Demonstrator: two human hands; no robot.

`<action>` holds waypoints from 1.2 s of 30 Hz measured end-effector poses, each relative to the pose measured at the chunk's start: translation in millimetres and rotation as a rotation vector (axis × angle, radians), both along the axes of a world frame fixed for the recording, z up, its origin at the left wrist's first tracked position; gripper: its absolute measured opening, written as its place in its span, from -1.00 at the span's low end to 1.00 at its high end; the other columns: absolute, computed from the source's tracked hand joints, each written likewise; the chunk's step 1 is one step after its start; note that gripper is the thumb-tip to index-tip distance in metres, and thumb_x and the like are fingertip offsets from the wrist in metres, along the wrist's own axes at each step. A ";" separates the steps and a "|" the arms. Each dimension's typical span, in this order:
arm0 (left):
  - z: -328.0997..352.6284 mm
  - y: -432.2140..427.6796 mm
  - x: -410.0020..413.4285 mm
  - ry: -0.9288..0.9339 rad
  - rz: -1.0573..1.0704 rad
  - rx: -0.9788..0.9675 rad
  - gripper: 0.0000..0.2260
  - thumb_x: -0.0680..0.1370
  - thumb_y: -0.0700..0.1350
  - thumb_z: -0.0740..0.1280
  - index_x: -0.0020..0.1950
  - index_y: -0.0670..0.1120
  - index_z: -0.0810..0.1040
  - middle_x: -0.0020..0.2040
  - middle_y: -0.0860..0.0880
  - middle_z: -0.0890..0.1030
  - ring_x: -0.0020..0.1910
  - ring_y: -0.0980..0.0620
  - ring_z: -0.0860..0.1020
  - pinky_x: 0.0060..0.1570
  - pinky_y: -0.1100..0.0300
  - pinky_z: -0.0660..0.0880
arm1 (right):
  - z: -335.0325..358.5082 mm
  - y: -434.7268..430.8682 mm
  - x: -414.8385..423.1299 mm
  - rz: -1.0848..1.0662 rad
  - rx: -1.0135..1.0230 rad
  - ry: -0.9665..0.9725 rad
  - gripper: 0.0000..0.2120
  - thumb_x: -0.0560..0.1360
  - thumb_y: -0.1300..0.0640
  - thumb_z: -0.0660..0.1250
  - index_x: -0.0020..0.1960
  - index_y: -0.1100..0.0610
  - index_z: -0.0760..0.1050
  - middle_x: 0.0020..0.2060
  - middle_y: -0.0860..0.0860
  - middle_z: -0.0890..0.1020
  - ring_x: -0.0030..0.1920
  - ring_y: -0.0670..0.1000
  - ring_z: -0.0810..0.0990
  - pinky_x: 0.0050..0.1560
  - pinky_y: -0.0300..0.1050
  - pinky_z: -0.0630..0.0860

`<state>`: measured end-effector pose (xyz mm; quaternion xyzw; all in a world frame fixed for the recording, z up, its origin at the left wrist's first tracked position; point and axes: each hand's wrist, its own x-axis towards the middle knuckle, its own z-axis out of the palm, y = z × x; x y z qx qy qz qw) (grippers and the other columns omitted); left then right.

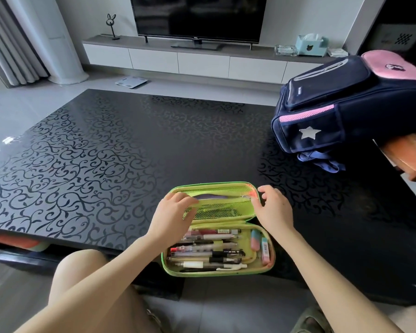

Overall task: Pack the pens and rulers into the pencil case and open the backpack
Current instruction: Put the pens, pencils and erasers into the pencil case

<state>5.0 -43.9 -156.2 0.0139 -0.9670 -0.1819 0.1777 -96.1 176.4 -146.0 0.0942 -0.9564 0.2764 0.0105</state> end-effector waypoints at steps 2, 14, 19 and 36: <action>1.9 5.3 -14.2 -0.051 0.002 -0.021 -0.88 0.48 -0.11 0.37 -0.01 -0.02 0.64 -0.12 -0.02 0.64 -0.06 -0.11 0.55 0.00 0.06 0.49 | -4.7 -7.8 -10.0 -0.037 -0.011 -0.135 -0.63 0.54 0.02 0.26 0.29 0.15 0.39 0.08 0.09 0.57 0.09 0.14 0.54 -0.04 -0.08 0.42; 20.2 97.0 -73.9 -0.221 -0.054 0.064 -0.78 0.56 -0.03 0.24 0.07 -0.14 0.51 -0.04 -0.08 0.60 -0.09 -0.12 0.55 -0.24 0.12 0.39 | -11.7 6.4 -17.6 -0.153 -0.713 -0.455 -0.85 0.43 0.24 0.37 -0.02 0.12 0.61 -0.16 0.03 0.70 -0.10 0.03 0.67 -0.21 -0.11 0.58; 21.6 117.6 -91.2 -0.259 0.063 0.033 -0.74 0.56 0.02 0.25 -0.06 -0.19 0.43 -0.20 -0.08 0.54 -0.24 -0.09 0.53 -0.35 0.12 0.34 | -7.5 11.3 -9.3 -0.102 -0.692 -0.379 -0.64 0.41 0.44 0.20 0.08 0.12 0.55 -0.09 -0.02 0.66 -0.04 -0.08 0.62 -0.10 -0.23 0.54; 30.3 121.6 -85.5 -0.191 -0.187 -0.032 -0.86 0.56 -0.14 0.17 -0.08 -0.21 0.43 -0.12 -0.16 0.54 -0.26 -0.05 0.37 -0.29 0.14 0.25 | -0.9 25.7 -3.7 -0.090 -0.649 -0.255 -0.70 0.46 0.38 0.27 0.11 0.11 0.52 -0.06 -0.03 0.64 -0.03 -0.08 0.60 -0.01 -0.20 0.54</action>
